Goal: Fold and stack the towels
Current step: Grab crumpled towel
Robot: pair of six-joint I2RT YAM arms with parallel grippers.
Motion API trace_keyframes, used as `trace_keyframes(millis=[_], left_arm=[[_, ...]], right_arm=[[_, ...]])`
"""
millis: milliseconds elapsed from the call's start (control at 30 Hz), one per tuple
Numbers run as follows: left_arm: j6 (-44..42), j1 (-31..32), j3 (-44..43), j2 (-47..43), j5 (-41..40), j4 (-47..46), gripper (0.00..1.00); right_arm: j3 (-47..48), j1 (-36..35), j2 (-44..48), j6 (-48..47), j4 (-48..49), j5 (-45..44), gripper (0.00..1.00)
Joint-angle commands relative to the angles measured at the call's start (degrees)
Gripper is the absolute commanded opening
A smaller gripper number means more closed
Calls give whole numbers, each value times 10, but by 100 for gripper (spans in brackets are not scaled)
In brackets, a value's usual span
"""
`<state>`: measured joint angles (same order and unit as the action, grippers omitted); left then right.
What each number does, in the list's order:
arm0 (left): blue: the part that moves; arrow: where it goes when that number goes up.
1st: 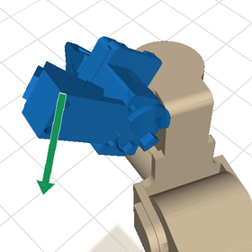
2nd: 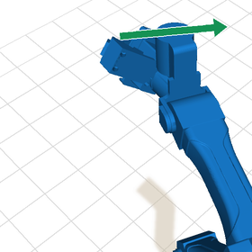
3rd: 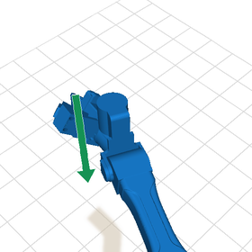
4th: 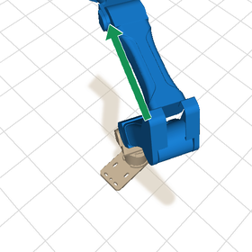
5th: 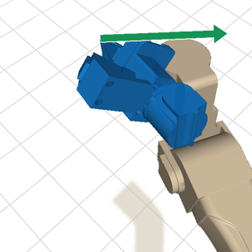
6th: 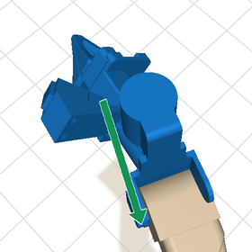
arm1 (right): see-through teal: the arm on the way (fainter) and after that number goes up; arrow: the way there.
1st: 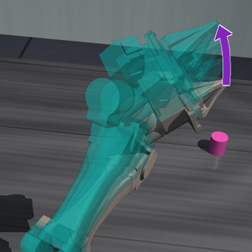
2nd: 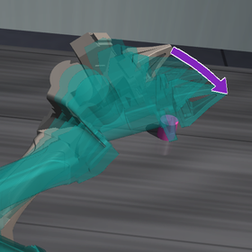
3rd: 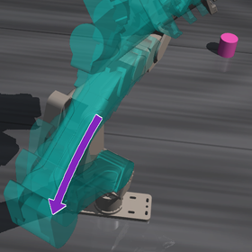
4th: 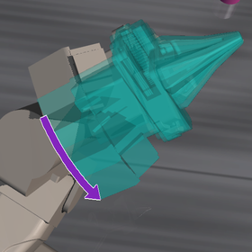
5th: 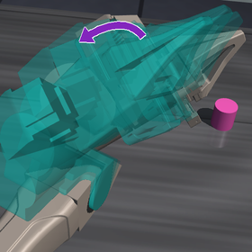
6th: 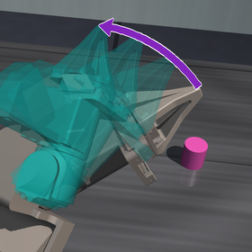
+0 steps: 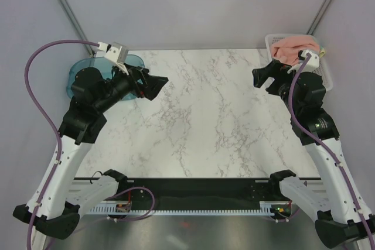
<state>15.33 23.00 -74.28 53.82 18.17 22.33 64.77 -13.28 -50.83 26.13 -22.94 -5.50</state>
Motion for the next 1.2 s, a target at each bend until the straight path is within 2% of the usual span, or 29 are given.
trace_keyframes(millis=[0, 133, 200, 300, 333, 367, 500, 667, 733, 900, 1167], left_arm=[[-5, 0, 6, -6, 11, -16, 100], [-8, 0, 19, -7, 9, -17, 100], [-7, 0, 36, -7, 12, -18, 100], [-5, 0, 71, -5, 22, -32, 100], [-1, 0, 77, -3, 23, -33, 100], [0, 0, 82, -5, 27, -33, 100], [24, 0, 127, -16, 49, -42, 100], [50, 0, 171, -18, 90, -62, 99], [50, 0, 179, -18, 97, -62, 99], [47, 0, 183, -23, 98, -63, 99], [38, 0, 193, -25, 88, -73, 99]], right_arm=[[10, 1, -1, 1, 4, -13, 98], [11, 1, -8, 10, 6, -44, 98], [10, 1, -28, -17, 26, -51, 96], [45, 3, -105, -62, 54, -112, 94], [65, 9, -166, -76, 53, -151, 94], [89, 21, -197, -92, 42, -150, 93], [220, 155, -328, -110, 8, -92, 83], [292, 221, -444, -116, -20, -89, 74], [318, 253, -486, -112, -36, -81, 73], [319, 329, -521, -60, -63, -29, 68], [245, 350, -501, 39, -64, -2, 71]])
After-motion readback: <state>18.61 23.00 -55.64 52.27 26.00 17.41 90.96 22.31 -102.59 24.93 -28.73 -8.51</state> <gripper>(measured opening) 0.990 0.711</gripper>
